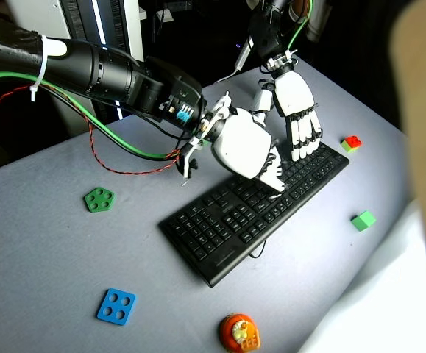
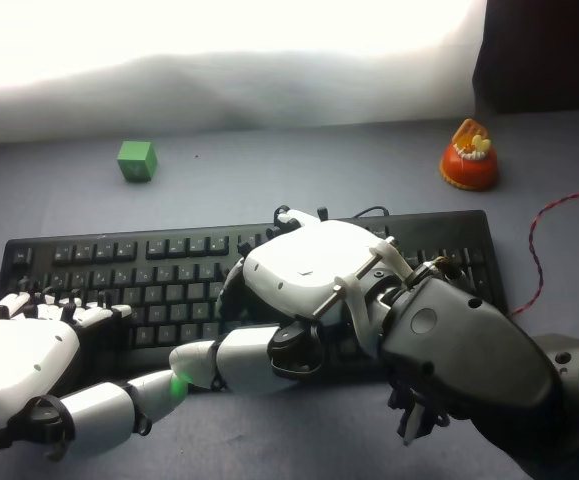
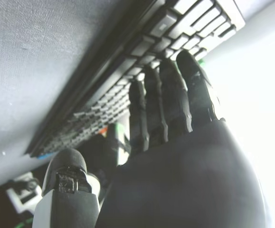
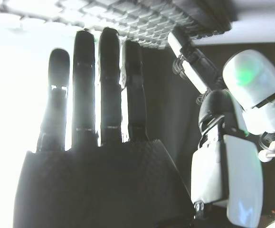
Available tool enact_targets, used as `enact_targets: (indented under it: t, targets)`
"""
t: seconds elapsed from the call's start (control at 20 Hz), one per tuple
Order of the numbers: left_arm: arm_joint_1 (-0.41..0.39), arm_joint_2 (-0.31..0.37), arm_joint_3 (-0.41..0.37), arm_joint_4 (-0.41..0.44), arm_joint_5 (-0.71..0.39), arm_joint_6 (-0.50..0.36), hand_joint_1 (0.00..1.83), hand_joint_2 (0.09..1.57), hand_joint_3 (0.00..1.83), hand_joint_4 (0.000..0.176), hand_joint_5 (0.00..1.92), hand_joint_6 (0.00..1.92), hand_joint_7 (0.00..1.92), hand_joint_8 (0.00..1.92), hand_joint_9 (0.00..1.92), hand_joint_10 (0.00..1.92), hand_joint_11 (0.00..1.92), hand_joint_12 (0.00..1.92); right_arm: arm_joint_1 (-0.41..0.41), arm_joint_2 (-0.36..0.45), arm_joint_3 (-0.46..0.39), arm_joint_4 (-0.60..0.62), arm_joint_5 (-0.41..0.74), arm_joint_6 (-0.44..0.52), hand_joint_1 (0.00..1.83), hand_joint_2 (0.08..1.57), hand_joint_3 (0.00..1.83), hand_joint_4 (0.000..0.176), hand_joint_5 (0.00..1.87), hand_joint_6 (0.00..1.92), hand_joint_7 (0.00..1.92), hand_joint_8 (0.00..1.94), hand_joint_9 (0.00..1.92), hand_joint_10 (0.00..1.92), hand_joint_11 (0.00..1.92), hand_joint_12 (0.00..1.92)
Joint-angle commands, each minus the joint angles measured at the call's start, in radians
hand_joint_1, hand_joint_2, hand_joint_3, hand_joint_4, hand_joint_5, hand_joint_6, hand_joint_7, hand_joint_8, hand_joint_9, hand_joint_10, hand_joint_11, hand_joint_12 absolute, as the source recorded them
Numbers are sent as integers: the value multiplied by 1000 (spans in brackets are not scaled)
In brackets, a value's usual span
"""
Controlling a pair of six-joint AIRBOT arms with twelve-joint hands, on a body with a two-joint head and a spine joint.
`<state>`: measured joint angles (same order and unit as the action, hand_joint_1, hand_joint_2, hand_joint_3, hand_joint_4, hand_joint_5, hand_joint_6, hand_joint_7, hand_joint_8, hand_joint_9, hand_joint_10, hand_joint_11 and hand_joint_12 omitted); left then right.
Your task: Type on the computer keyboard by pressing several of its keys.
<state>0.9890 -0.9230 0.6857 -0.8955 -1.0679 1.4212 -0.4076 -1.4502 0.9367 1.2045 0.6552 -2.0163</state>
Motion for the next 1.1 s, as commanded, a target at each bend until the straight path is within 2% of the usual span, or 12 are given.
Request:
enact_targets:
  t: [0.0, 0.15, 0.25, 0.35, 0.4, 0.55, 0.7, 0.75, 0.85, 0.95, 1.0, 1.05]
  targets:
    - [1, -8, 2, 35, -76, -1, 0, 1168, 3, 15, 432, 16, 390, 7, 298, 9, 0, 635, 6, -2, -1, -55, 51, 7, 74, 1097, 1, 0, 805, 40, 880, 12, 628, 394, 0, 1486]
    - [0, -25, 8, 35, -84, -1, 0, 1170, 1, 20, 435, 8, 425, 13, 330, 13, 0, 728, 4, -13, 10, -55, 60, 7, 49, 1115, 2, 0, 818, 16, 902, 5, 597, 615, 0, 1561]
    - [-6, -34, 13, 34, -86, -2, 0, 1174, 1, 15, 469, 13, 464, 12, 354, 13, 0, 769, 7, -17, 18, -55, 65, 11, 85, 1110, 0, 0, 894, 40, 923, 9, 568, 727, 0, 1647]
    - [-8, -38, 18, 31, -86, -2, 0, 1180, 2, 0, 548, 25, 484, 7, 349, 4, 0, 723, 11, -22, 27, -55, 65, 11, 93, 1109, 0, 0, 1000, 81, 898, 0, 504, 749, 0, 1671]
    - [-10, -40, 21, 31, -85, -2, 0, 1182, 2, 0, 638, 43, 509, 9, 345, 1, 0, 681, 11, -23, 30, -55, 67, 11, 90, 1112, 1, 0, 1015, 87, 892, 0, 488, 743, 0, 1666]
    - [-21, -48, 31, 31, -85, -2, 0, 1185, 0, 0, 783, 37, 601, 14, 381, 10, 0, 623, 10, -23, 30, -55, 76, 17, 62, 1115, 2, 0, 875, 20, 967, 25, 623, 712, 0, 1635]
    - [-27, -53, 37, 30, -83, -2, 9, 1190, 2, 0, 531, 1, 686, 11, 493, 27, 0, 815, 10, -23, 30, -55, 81, 19, 39, 1122, 4, 0, 798, 0, 976, 24, 710, 752, 43, 1655]
    - [-29, -53, 39, 29, -83, -2, 1, 1188, 0, 15, 424, 0, 706, 7, 578, 36, 0, 966, 9, -24, 30, -55, 81, 20, 45, 1127, 4, 0, 883, 34, 942, 8, 641, 757, 58, 1681]
    - [-34, -53, 42, 28, -82, -2, 0, 1191, 1, 32, 366, 6, 686, 1, 674, 37, 55, 1070, 8, -24, 30, -55, 80, 19, 51, 1123, 1, 0, 1021, 92, 873, 0, 523, 715, 60, 1686]
    - [-34, -53, 46, 28, -82, -8, 0, 1200, 1, 3, 536, 28, 548, 0, 578, 2, 83, 1082, 9, -24, 30, -55, 82, 19, 54, 1122, 0, 0, 1102, 127, 836, 2, 491, 590, 2, 1674]
    - [-34, -54, 47, 27, -82, -8, 0, 1191, 0, 0, 693, 40, 527, 0, 480, 0, 16, 1144, 9, -24, 30, -55, 84, 19, 57, 1124, 1, 0, 1095, 125, 883, 20, 537, 594, 0, 1649]
    - [-34, -54, 48, 26, -82, -8, 0, 1187, 0, 0, 785, 55, 525, 0, 413, 2, 2, 1023, 10, -25, 30, -55, 86, 19, 62, 1123, 0, 0, 1029, 92, 969, 46, 644, 628, 29, 1629]
